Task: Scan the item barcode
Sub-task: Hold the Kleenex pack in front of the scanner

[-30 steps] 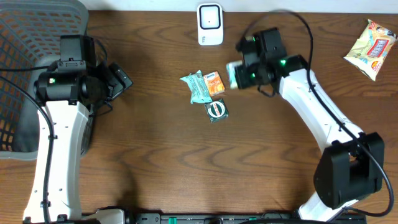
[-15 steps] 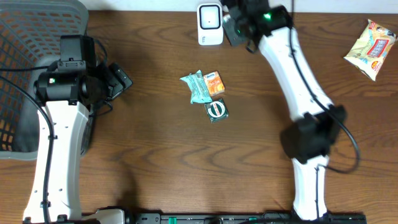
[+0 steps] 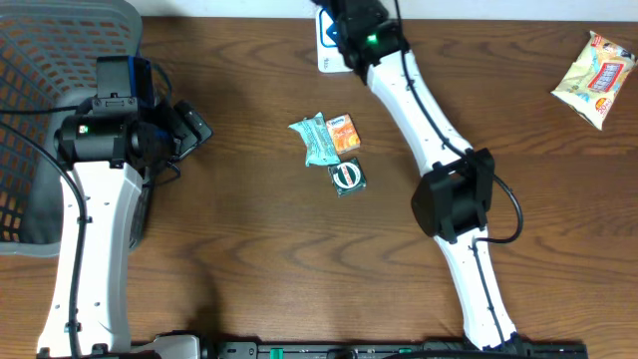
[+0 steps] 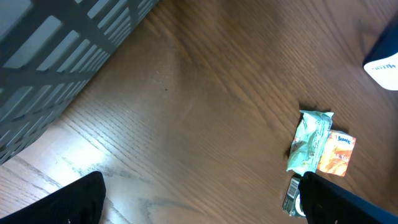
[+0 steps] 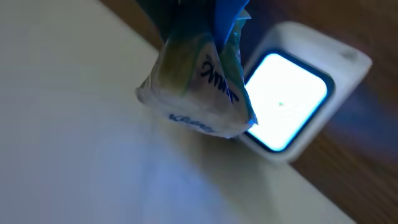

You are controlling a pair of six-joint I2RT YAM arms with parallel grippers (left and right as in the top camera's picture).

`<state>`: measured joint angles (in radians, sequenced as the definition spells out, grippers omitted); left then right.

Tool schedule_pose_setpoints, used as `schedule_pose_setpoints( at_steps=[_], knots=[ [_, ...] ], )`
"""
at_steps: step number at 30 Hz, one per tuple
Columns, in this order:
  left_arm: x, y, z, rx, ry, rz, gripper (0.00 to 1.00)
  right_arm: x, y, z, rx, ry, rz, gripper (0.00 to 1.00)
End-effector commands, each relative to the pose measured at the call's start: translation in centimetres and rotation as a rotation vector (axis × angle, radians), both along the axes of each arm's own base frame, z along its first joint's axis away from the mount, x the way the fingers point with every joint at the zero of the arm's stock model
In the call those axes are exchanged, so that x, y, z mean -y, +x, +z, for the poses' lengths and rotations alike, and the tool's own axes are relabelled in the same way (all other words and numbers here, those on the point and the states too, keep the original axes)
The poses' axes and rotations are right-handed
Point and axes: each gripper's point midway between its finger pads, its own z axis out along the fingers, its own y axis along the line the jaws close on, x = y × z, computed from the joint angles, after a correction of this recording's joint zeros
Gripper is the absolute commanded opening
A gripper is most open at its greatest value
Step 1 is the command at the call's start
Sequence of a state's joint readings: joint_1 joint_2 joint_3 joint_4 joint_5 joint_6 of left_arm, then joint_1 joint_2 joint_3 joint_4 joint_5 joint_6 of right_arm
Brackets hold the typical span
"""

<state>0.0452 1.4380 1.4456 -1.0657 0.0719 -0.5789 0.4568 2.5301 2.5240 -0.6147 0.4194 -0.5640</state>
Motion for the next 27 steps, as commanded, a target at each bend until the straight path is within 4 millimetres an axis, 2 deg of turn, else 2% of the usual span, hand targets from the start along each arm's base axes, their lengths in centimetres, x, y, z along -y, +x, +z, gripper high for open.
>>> schedule_pose_setpoints(
  at_steps=[1,8,22,27],
  knots=[
    [-0.4,0.0,-0.1,-0.002,0.011,0.011,0.98,-1.7,0.6,-1.4,0.016,-0.169,0.116,0.01],
    [-0.4,0.0,-0.1,-0.002,0.011,0.011,0.98,-2.7,1.1,-4.7,-0.003,-0.214,0.150,0.01],
    [-0.4,0.0,-0.1,-0.002,0.011,0.011,0.98,-0.9,1.2,-5.1,-0.028,-0.294,0.138,0.01],
    [-0.4,0.0,-0.1,-0.002,0.011,0.011,0.98,1.3,1.6,-1.2,0.022,-0.158,0.034,0.01]
  ],
)
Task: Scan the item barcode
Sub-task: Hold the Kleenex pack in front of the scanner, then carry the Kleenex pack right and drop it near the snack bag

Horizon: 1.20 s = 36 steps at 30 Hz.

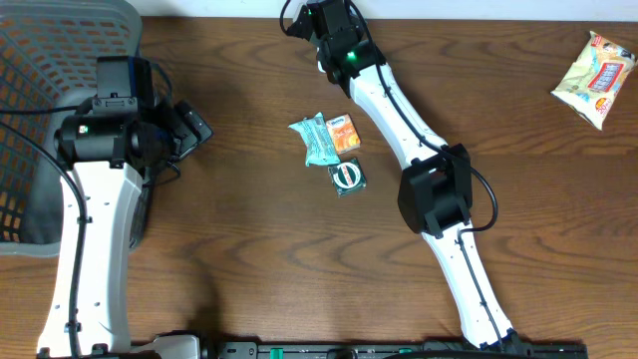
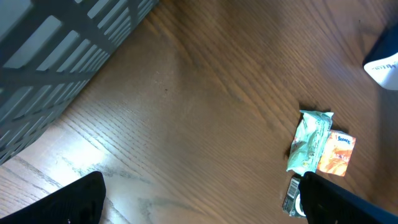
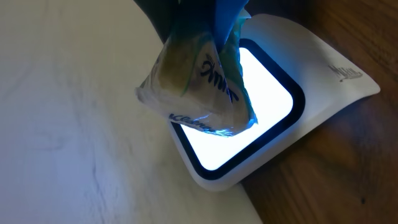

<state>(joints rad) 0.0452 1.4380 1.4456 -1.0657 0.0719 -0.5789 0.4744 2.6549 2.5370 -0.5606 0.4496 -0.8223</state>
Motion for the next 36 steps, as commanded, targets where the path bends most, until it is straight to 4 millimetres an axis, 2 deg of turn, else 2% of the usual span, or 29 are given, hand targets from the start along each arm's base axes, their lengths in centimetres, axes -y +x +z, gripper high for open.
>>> schedule_pose_setpoints(
  at_steps=[1,3,5,8,10,13,18,19,21,23,26,29,31,33,36],
  knots=[
    [-0.4,0.0,-0.1,-0.002,0.011,0.011,0.98,3.3,0.7,6.1,0.090,0.106,-0.105,0.01],
    [-0.4,0.0,-0.1,-0.002,0.011,0.011,0.98,5.5,0.8,7.9,0.105,0.135,-0.149,0.01],
    [-0.4,0.0,-0.1,-0.002,0.011,0.011,0.98,8.4,0.9,9.5,0.118,0.186,-0.223,0.01],
    [-0.4,0.0,-0.1,-0.002,0.011,0.011,0.98,13.7,0.5,10.4,0.100,0.243,-0.351,0.01],
    [-0.4,0.0,-0.1,-0.002,0.011,0.011,0.98,17.4,0.0,9.8,0.065,0.258,-0.439,0.01],
    [-0.4,0.0,-0.1,-0.002,0.011,0.011,0.98,23.3,-1.5,7.7,-0.021,0.269,-0.586,0.01],
    [-0.4,0.0,-0.1,-0.002,0.011,0.011,0.98,32.9,-5.6,4.7,-0.152,0.287,-0.849,0.01],
    [-0.4,0.0,-0.1,-0.002,0.011,0.011,0.98,34.4,-6.3,4.5,-0.163,0.293,-0.893,0.10],
    [-0.4,0.0,0.0,-0.002,0.011,0.011,0.98,38.7,-8.4,3.8,-0.186,0.337,-1.024,0.99],
    [-0.4,0.0,-0.1,-0.002,0.011,0.011,0.98,40.4,-9.6,3.2,-0.223,0.357,-1.064,0.99],
    [-0.4,0.0,-0.1,-0.002,0.011,0.011,0.98,41.1,-10.6,2.3,-0.291,0.427,-1.066,0.99],
    [-0.4,0.0,-0.1,-0.002,0.011,0.011,0.98,39.4,-10.5,1.4,-0.374,0.568,-0.997,0.99],
    [-0.4,0.0,-0.1,-0.002,0.011,0.011,0.98,36.6,-9.9,1.1,-0.445,0.713,-0.901,0.99],
    [-0.4,0.0,-0.1,-0.002,0.011,0.011,0.98,32.9,-9.4,1.4,-0.528,0.878,-0.776,0.99],
    [-0.4,0.0,-0.1,-0.002,0.011,0.011,0.98,27.0,-9.4,3.1,-0.667,1.121,-0.570,0.99]
  ],
)
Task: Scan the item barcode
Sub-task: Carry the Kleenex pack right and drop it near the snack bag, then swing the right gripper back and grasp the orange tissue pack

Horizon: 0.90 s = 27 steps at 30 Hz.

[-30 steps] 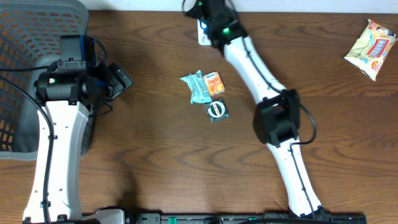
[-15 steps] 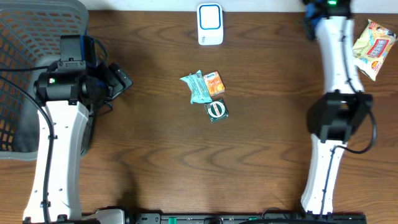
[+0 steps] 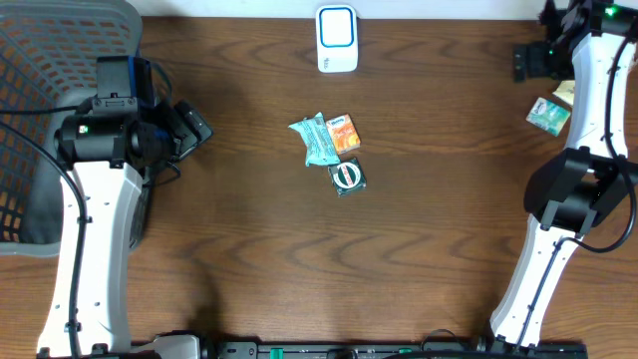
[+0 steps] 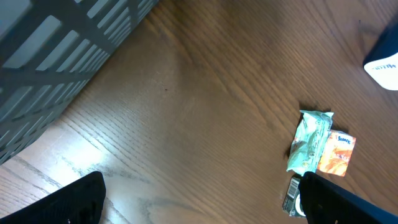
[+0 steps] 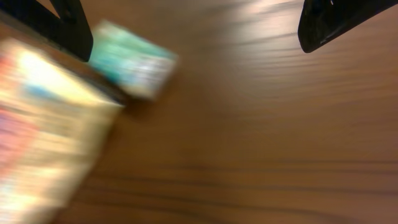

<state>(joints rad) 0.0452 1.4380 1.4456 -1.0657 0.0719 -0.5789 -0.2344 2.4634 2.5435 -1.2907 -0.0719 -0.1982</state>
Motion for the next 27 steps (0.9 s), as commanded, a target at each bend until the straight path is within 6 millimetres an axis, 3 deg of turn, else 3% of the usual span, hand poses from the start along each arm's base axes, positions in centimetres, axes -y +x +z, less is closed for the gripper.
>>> schedule_pose_setpoints(
  at_steps=[1,3,9,13,19,26,27],
  knots=[
    [-0.4,0.0,-0.1,-0.002,0.011,0.011,0.98,-10.6,0.5,3.2,0.090,0.512,0.203,0.99],
    [-0.4,0.0,-0.1,-0.002,0.011,0.011,0.98,-14.6,-0.7,4.4,0.062,0.669,0.269,0.99],
    [-0.4,0.0,-0.1,-0.002,0.011,0.011,0.98,-20.7,-4.1,3.2,-0.121,0.716,0.325,0.99],
    [-0.4,0.0,-0.1,-0.002,0.011,0.011,0.98,-24.1,-5.4,0.8,-0.201,0.627,0.381,0.99],
    [-0.4,0.0,-0.1,-0.002,0.011,0.011,0.98,-29.4,-8.0,-5.1,-0.312,0.415,0.496,0.99],
    [-0.4,0.0,-0.1,-0.002,0.011,0.011,0.98,-33.9,-9.2,-6.1,-0.305,0.365,0.600,0.99],
    [-0.4,0.0,-0.1,-0.002,0.011,0.011,0.98,-34.2,-9.2,-6.1,-0.301,0.358,0.601,0.94]
  ],
)
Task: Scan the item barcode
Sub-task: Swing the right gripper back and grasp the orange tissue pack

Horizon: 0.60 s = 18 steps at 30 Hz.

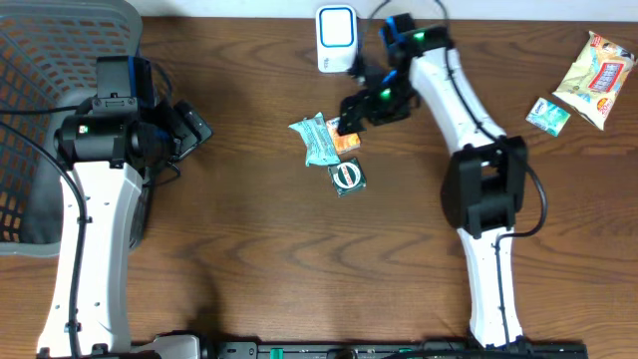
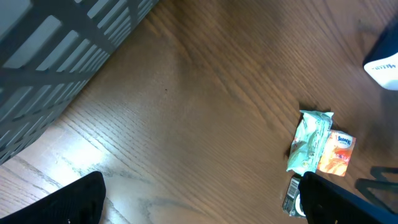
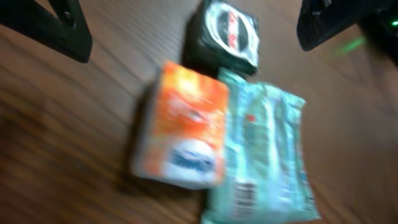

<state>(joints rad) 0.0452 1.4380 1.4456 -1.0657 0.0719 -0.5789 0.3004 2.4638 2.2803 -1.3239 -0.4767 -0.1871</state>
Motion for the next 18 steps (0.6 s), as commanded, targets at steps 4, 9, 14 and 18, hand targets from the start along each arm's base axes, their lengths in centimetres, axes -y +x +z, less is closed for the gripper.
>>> schedule_pose_setpoints(
  at_steps=[4,9,14,18],
  knots=[
    [-0.4,0.0,-0.1,-0.002,0.011,0.011,0.98,-0.3,0.9,-1.5,0.048,-0.165,-0.115,0.68],
    [-0.4,0.0,0.0,-0.002,0.011,0.011,0.98,0.5,1.1,-3.9,0.053,-0.276,-0.228,0.51],
    [-0.4,0.0,-0.1,-0.002,0.011,0.011,0.98,1.2,0.3,-6.5,0.039,-0.319,-0.231,0.57],
    [-0.4,0.0,-0.1,-0.002,0.011,0.011,0.98,4.4,-0.1,-6.7,0.029,-0.462,-0.295,0.56]
  ],
)
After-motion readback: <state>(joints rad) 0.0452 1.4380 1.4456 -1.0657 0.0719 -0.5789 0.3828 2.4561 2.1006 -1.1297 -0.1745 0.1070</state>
